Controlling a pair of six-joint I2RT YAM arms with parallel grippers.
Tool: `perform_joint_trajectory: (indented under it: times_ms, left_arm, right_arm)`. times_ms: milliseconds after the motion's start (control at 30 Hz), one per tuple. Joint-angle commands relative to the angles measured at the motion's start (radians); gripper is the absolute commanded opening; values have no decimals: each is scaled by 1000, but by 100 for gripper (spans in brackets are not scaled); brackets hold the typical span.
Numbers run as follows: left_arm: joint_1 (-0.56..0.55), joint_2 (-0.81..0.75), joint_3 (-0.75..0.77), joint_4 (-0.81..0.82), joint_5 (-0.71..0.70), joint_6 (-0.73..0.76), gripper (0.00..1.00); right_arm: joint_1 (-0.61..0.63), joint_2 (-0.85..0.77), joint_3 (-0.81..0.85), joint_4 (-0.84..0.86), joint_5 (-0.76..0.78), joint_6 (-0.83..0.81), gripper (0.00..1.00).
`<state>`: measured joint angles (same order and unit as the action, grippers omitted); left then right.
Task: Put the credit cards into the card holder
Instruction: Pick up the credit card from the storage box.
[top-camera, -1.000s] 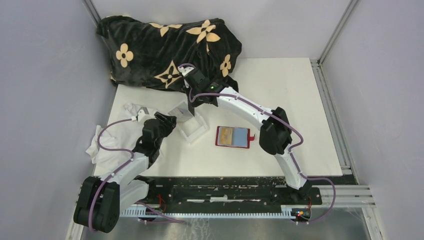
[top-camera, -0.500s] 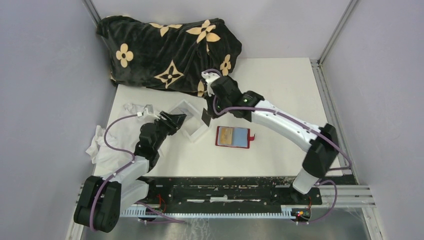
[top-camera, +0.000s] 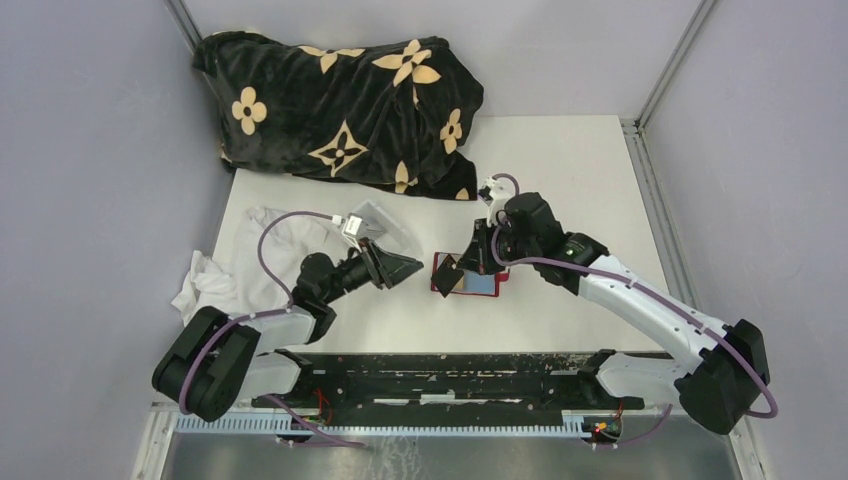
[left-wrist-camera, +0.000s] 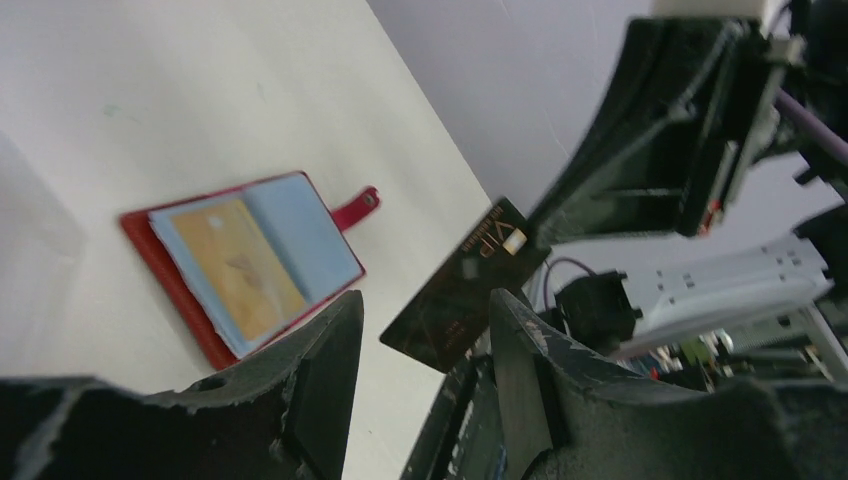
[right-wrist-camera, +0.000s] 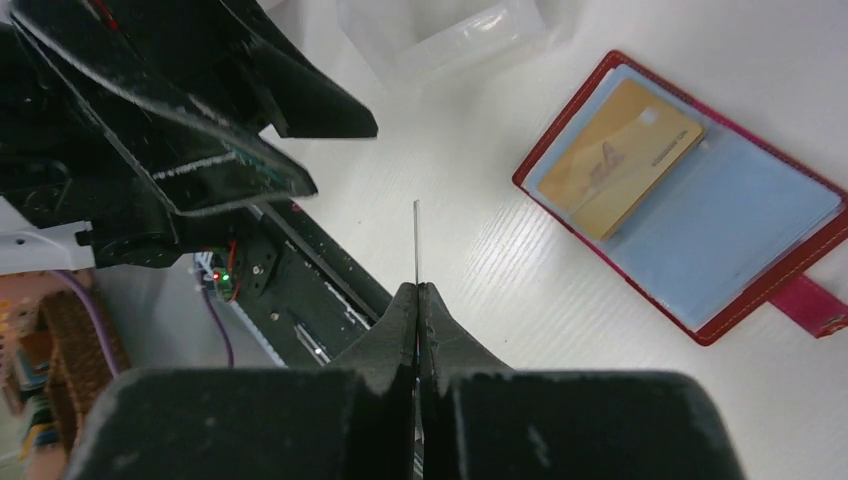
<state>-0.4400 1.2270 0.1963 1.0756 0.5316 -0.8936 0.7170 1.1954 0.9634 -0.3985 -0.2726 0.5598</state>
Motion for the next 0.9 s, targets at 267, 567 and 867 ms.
perform_joint_trajectory:
  times_ms: [267, 567, 867]
  left_arm:
    - [-87, 125, 78, 89, 208, 121, 57]
    - [-91, 214, 117, 121, 279, 116, 56]
    - [-91, 306, 127, 246, 350, 50, 36]
  right_arm:
    - [-115, -21, -113, 200, -301, 128, 1]
    - [-131, 37, -135, 260, -381, 157, 1]
    - [-141, 65, -134, 270, -395, 154, 1]
